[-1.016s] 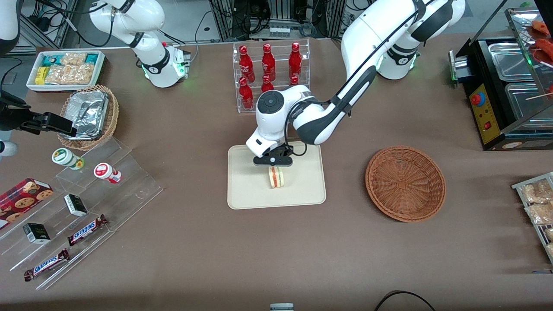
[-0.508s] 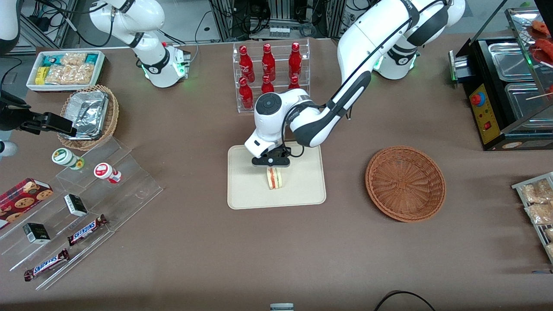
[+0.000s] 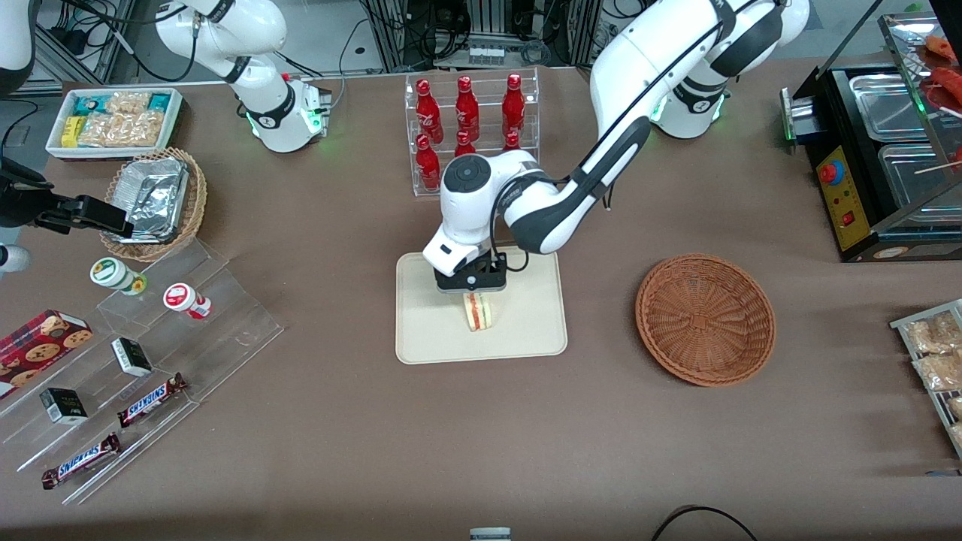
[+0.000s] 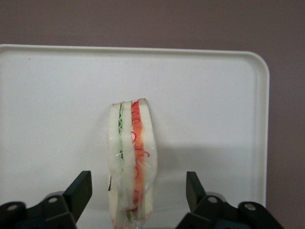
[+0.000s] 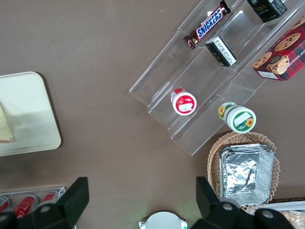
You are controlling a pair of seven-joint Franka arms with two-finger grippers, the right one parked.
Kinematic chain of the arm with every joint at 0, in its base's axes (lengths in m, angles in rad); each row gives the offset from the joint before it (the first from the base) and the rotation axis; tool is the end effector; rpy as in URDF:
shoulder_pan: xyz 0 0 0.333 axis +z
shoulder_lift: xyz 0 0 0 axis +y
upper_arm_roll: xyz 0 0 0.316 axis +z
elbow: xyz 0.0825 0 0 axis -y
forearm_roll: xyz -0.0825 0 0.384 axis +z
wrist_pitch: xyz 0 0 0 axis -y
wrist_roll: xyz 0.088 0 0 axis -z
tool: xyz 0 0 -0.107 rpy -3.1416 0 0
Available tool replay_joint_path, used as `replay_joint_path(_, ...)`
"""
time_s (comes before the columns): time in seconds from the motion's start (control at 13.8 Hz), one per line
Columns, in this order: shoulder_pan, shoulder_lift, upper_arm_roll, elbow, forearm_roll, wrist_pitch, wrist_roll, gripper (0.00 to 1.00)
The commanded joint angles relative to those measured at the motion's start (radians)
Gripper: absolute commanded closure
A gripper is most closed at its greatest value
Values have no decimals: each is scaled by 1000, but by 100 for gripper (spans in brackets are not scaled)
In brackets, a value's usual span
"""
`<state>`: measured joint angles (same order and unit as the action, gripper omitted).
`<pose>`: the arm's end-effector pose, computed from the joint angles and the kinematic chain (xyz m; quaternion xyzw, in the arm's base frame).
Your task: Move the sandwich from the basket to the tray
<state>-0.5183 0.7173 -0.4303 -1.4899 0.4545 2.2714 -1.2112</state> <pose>0.4780 -0.5474 0.2887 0.9951 0.0523 0.0746 0.0397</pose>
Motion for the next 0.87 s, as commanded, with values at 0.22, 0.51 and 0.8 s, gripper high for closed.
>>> replay_joint_path(0.22, 55, -189, 10, -10, -32, -134, -70, 1)
replay_joint_path(0.51, 148, -335, 10, -15, -124, -315, -64, 1)
replay_joint_path(0.8, 292, -421, 4, -18, -184, -456, 125, 1)
